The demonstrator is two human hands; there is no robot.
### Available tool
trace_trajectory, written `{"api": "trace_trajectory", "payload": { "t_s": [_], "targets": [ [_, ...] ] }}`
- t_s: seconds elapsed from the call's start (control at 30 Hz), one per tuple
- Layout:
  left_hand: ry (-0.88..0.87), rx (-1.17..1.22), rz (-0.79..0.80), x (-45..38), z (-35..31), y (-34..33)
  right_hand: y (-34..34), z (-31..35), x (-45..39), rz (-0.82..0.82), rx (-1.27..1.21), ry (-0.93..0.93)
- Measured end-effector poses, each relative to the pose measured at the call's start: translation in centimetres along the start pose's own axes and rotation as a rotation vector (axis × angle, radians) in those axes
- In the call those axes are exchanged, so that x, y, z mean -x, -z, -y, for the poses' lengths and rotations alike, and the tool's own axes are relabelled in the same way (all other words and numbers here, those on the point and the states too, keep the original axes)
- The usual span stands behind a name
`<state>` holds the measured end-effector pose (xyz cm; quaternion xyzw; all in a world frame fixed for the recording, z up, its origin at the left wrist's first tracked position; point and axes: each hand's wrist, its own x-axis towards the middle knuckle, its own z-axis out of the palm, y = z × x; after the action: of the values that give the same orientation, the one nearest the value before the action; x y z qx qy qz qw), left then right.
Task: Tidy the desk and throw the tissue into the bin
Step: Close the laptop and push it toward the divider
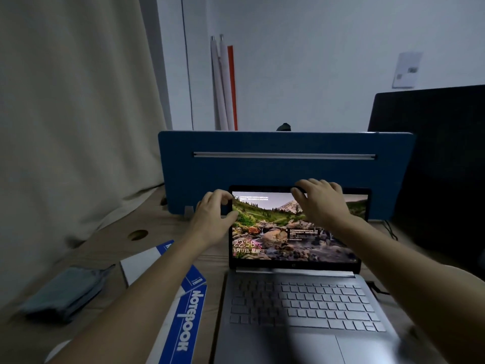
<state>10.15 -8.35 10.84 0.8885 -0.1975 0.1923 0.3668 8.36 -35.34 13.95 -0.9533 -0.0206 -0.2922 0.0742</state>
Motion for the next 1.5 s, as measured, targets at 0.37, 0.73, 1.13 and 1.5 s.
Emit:
{"api": "trace_trajectory", "payload": {
  "t_s": [0.37,0.73,1.13,1.5],
  "targets": [
    [0.056,0.075,0.016,5.9,-2.3,1.8,4.6,1.9,7.3,-0.033,-0.034,0.034],
    [0.040,0.055,0.031,13.4,-4.0,2.9,6.1,3.4,17.4,-0.044,-0.094,0.066],
    [-0.002,0.062,0.180,21.2,-2.7,-0.2,2.4,3.5,27.1,-0.062,-0.029,0.119],
    [0.024,-0.025,0.270,23.1,-0.6,-1.8,0.6,3.1,29.4,0.091,-0.068,0.125]
  ]
}}
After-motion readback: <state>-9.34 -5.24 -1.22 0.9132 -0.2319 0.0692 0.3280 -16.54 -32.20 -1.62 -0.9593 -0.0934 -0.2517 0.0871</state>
